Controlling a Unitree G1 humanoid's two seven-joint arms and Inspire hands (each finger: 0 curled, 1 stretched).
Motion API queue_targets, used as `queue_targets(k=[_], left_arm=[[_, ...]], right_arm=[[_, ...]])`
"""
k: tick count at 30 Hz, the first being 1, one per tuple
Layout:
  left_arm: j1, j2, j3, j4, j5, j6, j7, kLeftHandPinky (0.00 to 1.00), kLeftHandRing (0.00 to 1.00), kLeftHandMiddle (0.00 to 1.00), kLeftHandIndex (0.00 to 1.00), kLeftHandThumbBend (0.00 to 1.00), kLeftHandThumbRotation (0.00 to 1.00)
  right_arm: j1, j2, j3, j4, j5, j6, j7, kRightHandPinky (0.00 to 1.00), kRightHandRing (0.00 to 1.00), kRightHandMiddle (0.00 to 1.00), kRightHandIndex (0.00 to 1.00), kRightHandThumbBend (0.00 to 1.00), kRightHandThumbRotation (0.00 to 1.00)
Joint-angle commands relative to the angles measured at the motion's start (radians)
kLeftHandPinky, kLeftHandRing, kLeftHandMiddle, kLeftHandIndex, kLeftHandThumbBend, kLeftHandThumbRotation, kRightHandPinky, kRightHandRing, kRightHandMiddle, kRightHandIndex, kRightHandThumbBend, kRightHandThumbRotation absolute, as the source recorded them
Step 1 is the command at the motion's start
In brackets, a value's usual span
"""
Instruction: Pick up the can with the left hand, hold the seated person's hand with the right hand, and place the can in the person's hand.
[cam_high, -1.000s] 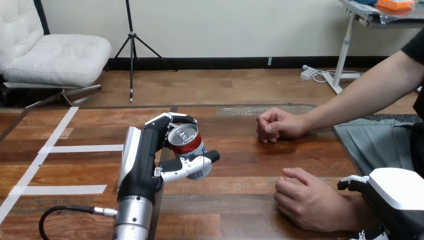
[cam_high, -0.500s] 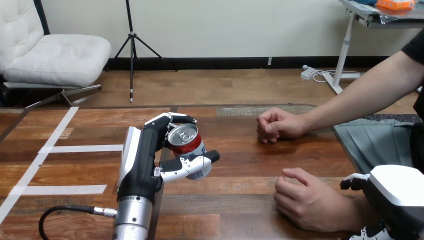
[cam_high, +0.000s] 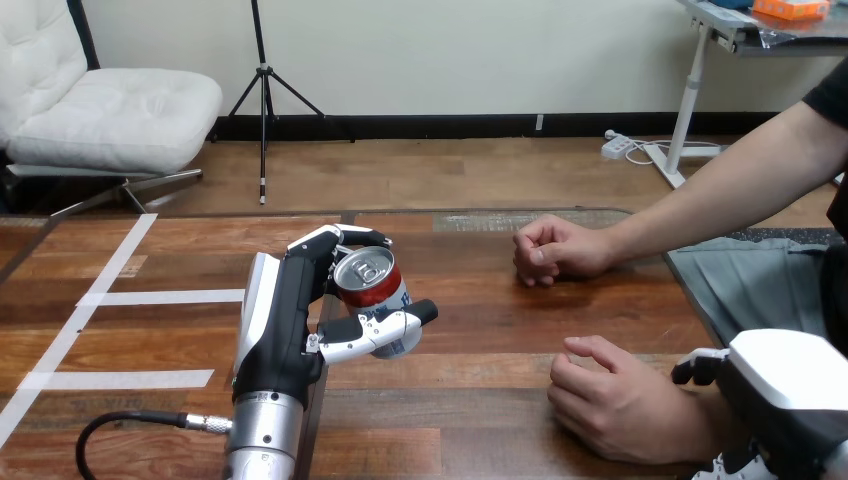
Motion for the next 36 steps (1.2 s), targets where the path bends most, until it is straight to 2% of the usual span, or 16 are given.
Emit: queue_targets(k=[1,11,25,36], left_arm=[[-0.076,0.003,0.006,-0.026,-0.007,-0.032,0.004,0.46,0.42,0.44,0.57,0.7,0.0],[-0.071,0.004,0.006,-0.025,-0.01,-0.041,0.002,0.46,0.42,0.44,0.57,0.69,0.0],[-0.063,-0.001,0.007,-0.037,-0.01,-0.028,0.003,0.46,0.42,0.44,0.57,0.69,0.0],[-0.061,0.003,0.008,-0.04,-0.006,-0.029,0.004,0.46,0.42,0.44,0.57,0.69,0.0]], right_arm=[[-0.068,-0.024,0.01,0.01,-0.011,-0.007,-0.027,0.67,0.75,0.78,0.77,0.81,0.17],[-0.082,-0.022,0.024,0.042,-0.016,-0.021,-0.067,0.65,0.74,0.77,0.76,0.79,0.12],[-0.121,-0.027,0.047,0.09,-0.012,-0.013,-0.06,0.65,0.73,0.77,0.75,0.81,0.07],[-0.151,-0.038,0.071,0.121,-0.019,-0.009,-0.029,0.66,0.74,0.77,0.75,0.82,0.03]])
